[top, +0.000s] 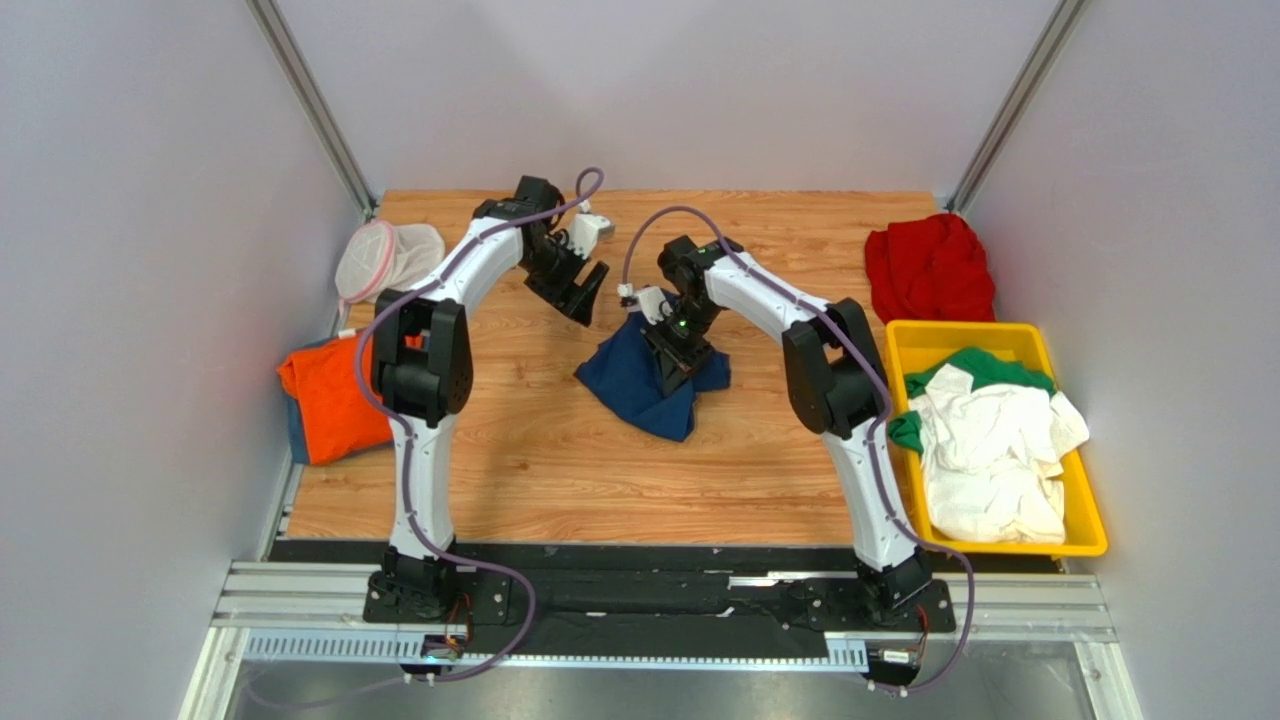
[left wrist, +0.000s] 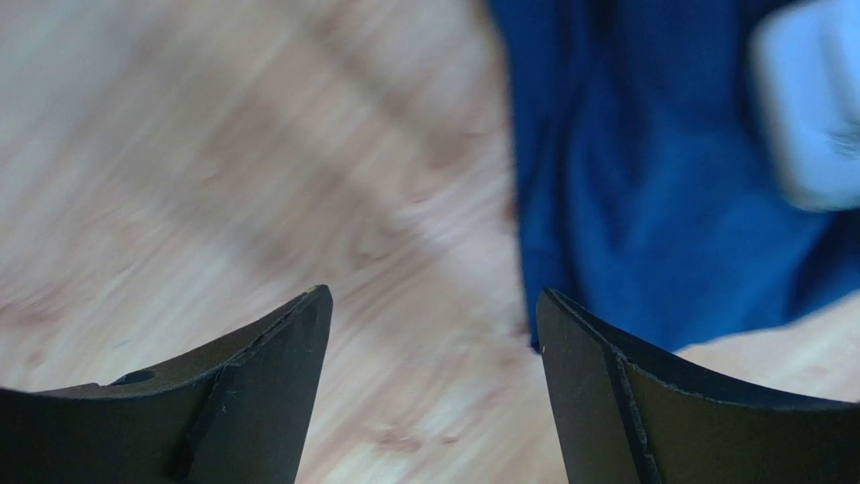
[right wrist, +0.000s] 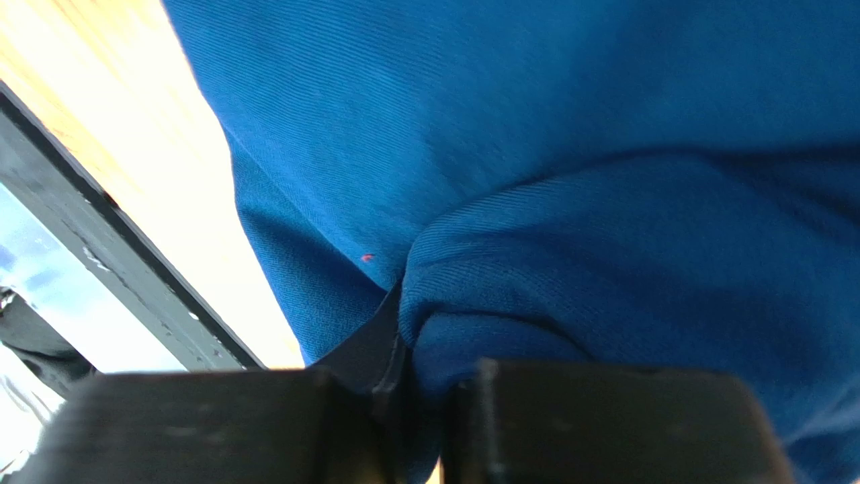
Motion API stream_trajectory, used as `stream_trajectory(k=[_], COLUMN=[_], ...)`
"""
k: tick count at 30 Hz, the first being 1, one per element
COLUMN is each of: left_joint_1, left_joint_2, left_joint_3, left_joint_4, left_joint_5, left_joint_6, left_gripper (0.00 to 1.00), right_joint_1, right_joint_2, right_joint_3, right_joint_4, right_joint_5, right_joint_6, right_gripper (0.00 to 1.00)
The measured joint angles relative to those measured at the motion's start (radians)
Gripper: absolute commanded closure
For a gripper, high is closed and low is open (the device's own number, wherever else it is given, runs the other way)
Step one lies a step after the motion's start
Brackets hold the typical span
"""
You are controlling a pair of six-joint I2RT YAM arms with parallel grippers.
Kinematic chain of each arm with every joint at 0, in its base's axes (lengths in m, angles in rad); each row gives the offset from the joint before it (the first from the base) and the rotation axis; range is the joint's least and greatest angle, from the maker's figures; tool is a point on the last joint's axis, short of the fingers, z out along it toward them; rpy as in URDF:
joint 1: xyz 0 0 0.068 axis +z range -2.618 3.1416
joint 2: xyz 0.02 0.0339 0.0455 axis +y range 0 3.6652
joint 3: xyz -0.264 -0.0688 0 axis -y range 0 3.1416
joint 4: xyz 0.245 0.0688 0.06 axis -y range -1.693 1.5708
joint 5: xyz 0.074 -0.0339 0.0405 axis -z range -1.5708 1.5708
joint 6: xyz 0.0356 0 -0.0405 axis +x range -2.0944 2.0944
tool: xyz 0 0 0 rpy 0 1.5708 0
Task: Fold and stack the t-shirts
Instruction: Neatly place the folded tshirt to the corner
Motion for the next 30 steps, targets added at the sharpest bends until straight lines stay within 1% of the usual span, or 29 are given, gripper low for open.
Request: stream_trajectory(k=[1, 4, 6, 8, 12, 13, 14, 25, 30], left_joint_1=[-0.002, -0.008, -0.011, -0.011, -0.011, -0.010, -0.010, -0.011, -0.025], left_joint_2=[0.004, 0.009, 0.018, 0.032, 0.071, 0.082, 0.090, 0.109, 0.105], left_joint_3=[0.011, 0.017, 0.017, 0.017, 0.015, 0.012, 0.005, -0.038, -0.068], left_joint_4=[-0.020, -0.071, -0.088, -0.098, -0.109, -0.109, -0.108, -0.095, -0.065], left_joint_5=[0.034, 0.146, 0.180, 0.208, 0.253, 0.262, 0.274, 0.359, 0.396], left_joint_6=[0.002, 0.003, 0.002, 0.002, -0.004, -0.007, -0.012, -0.073, -0.100], left_gripper=[0.17, 0.17, 0.17, 0.17, 0.17, 0.17, 0.17, 0.16, 0.17], right_joint_1=[-0.001, -0.006, -0.010, -0.011, -0.012, -0.012, -0.012, -0.012, -0.019], right_joint_2=[-0.013, -0.060, -0.082, -0.096, -0.105, -0.106, -0.107, -0.138, -0.184], right_joint_3=[-0.024, -0.092, -0.117, -0.132, -0.142, -0.146, -0.149, -0.187, -0.196], right_joint_4=[0.010, 0.027, 0.032, 0.036, 0.043, 0.044, 0.045, 0.071, 0.077], right_joint_5=[0.006, 0.033, 0.055, 0.075, 0.100, 0.108, 0.113, 0.183, 0.217], right_joint_6=[-0.001, -0.007, -0.009, -0.009, -0.007, -0.007, -0.004, -0.005, -0.005], right_gripper=[0.76, 0.75, 0.74, 0.70, 0.54, 0.46, 0.44, 0.37, 0.37])
